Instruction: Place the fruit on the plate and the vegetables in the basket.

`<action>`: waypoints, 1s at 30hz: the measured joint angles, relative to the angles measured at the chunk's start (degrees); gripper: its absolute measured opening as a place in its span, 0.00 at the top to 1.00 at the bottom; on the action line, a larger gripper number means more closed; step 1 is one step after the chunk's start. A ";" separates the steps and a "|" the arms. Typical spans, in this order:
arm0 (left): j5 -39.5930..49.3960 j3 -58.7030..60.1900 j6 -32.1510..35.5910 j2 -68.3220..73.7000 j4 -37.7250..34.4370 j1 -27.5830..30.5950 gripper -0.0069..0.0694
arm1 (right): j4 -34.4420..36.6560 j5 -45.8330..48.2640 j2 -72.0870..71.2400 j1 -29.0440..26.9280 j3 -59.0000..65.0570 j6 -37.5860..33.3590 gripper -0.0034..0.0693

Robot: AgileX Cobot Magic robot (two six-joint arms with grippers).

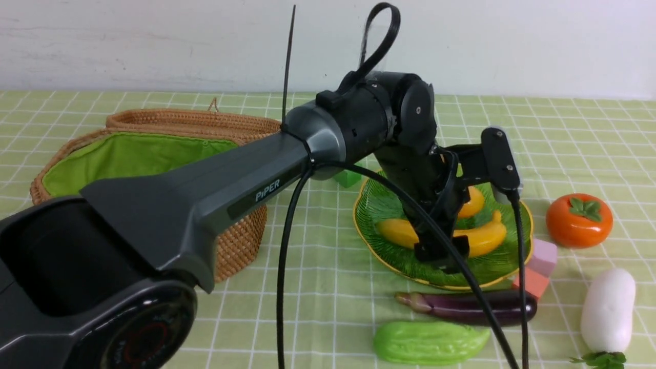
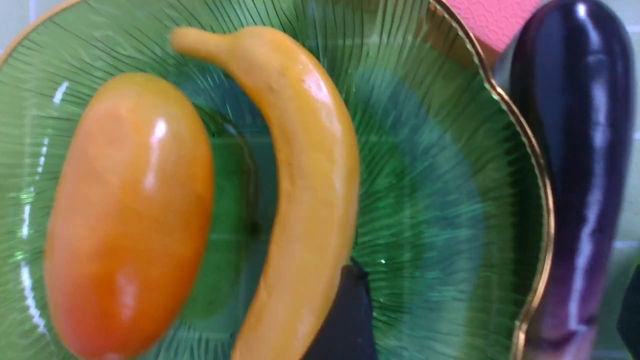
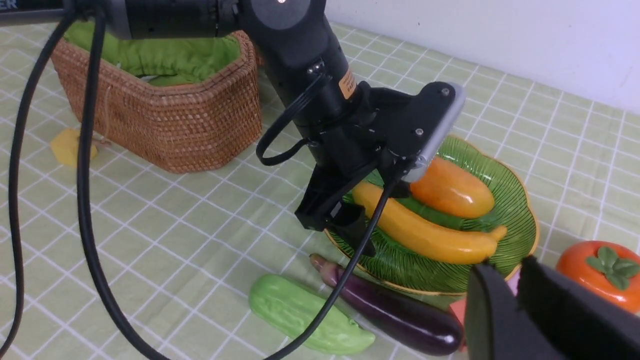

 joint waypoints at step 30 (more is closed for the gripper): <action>8.68 47.21 -53.20 -68.14 16.06 0.00 0.93 | 10.68 15.13 22.91 0.00 -9.19 -13.49 0.81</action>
